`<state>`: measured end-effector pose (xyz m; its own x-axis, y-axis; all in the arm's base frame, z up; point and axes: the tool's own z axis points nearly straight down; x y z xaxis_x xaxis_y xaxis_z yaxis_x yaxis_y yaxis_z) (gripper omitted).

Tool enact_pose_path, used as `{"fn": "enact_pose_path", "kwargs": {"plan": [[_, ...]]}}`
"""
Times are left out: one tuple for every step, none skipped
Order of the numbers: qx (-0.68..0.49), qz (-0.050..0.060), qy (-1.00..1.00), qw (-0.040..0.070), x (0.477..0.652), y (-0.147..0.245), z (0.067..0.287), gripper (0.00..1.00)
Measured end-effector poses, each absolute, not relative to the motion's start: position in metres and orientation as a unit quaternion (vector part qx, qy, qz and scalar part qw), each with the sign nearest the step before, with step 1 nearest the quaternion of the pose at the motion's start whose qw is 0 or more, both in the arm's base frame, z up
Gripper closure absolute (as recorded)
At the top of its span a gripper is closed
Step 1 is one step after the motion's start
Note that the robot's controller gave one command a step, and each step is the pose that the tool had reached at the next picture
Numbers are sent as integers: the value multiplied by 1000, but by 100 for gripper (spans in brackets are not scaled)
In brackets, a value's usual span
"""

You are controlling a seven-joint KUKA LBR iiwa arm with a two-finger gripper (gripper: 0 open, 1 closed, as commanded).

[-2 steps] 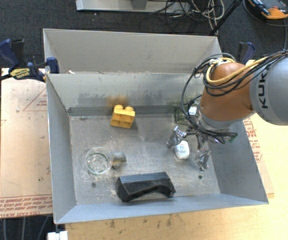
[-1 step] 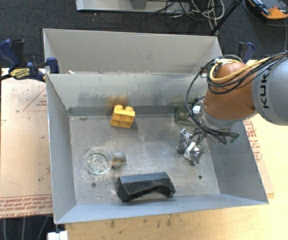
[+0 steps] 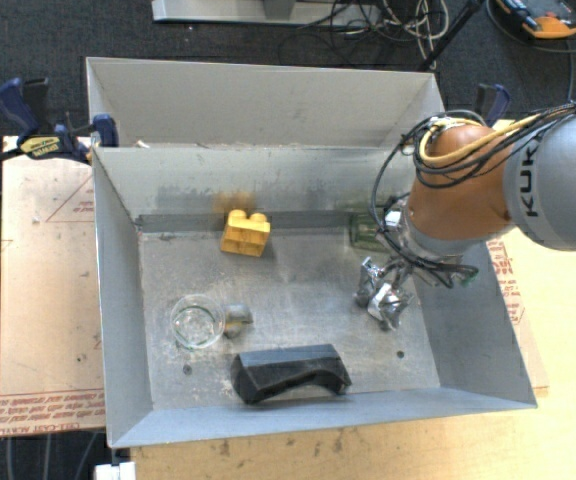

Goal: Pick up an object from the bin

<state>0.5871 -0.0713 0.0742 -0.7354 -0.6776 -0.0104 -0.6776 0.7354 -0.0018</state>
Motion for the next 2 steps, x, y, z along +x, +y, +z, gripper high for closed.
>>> {"fn": "enact_pose_path", "kwargs": {"plan": [[-364,1,931,5,587,-71,74,100],[-364,2,931,2,587,-70,80,100]]}}
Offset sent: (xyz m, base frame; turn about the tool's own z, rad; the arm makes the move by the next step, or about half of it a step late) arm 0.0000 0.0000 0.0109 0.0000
